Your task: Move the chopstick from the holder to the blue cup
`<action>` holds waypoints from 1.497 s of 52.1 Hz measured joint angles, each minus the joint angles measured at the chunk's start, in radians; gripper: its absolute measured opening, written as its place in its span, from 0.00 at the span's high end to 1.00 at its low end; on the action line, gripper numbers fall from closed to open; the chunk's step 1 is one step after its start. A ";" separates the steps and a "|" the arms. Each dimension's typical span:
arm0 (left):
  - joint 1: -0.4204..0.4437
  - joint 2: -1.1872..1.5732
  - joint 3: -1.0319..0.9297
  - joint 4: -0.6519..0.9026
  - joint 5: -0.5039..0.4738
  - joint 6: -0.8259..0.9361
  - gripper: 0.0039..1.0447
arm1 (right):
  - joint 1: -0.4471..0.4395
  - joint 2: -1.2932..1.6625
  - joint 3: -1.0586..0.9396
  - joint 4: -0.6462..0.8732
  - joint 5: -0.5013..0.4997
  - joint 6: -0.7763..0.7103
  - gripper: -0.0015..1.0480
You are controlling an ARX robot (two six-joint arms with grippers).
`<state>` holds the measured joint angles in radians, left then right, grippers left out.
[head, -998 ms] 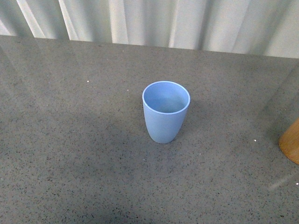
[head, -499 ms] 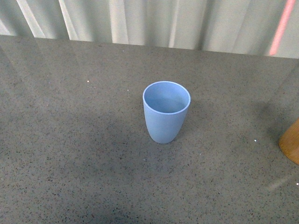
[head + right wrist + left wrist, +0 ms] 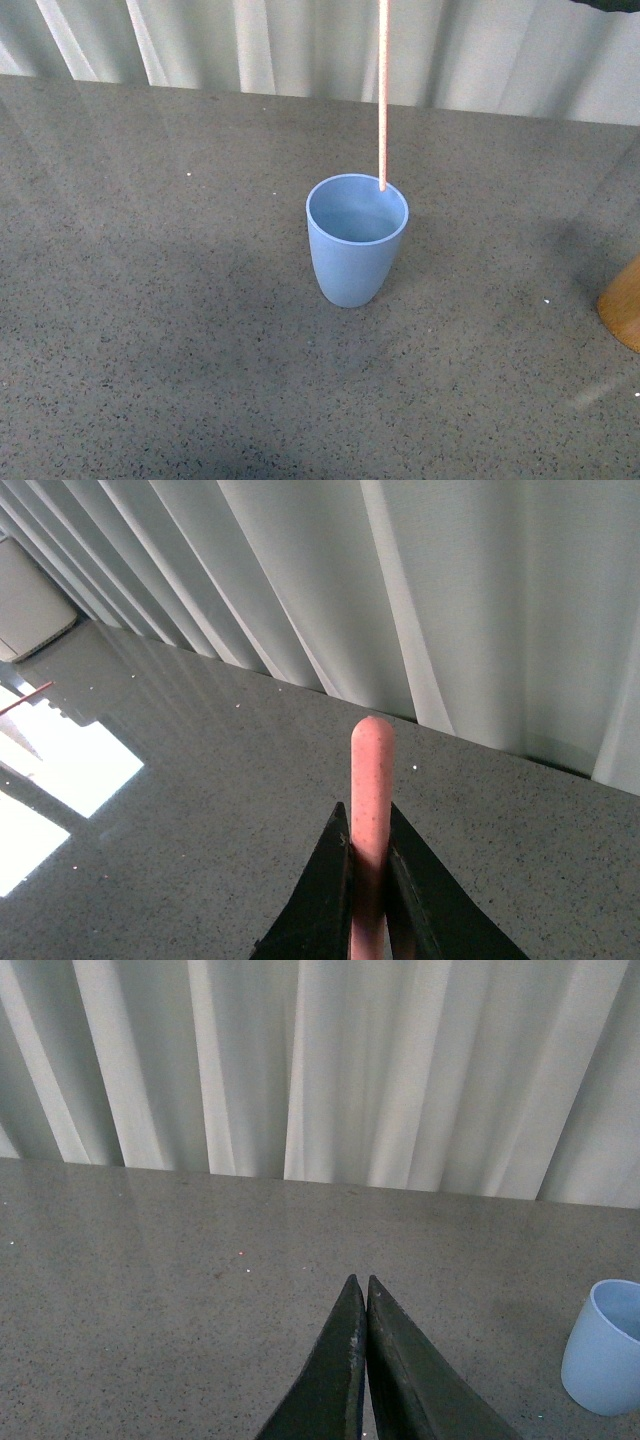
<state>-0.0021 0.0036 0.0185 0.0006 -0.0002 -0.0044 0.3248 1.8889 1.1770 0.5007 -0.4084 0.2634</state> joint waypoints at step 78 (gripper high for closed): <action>0.000 0.000 0.000 0.000 0.001 0.000 0.97 | -0.190 -0.683 -0.741 0.263 0.531 -0.253 0.67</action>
<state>-0.0021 0.0032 0.0185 0.0006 0.0010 -0.0044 0.1345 1.2057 0.4362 0.7639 0.1226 0.0105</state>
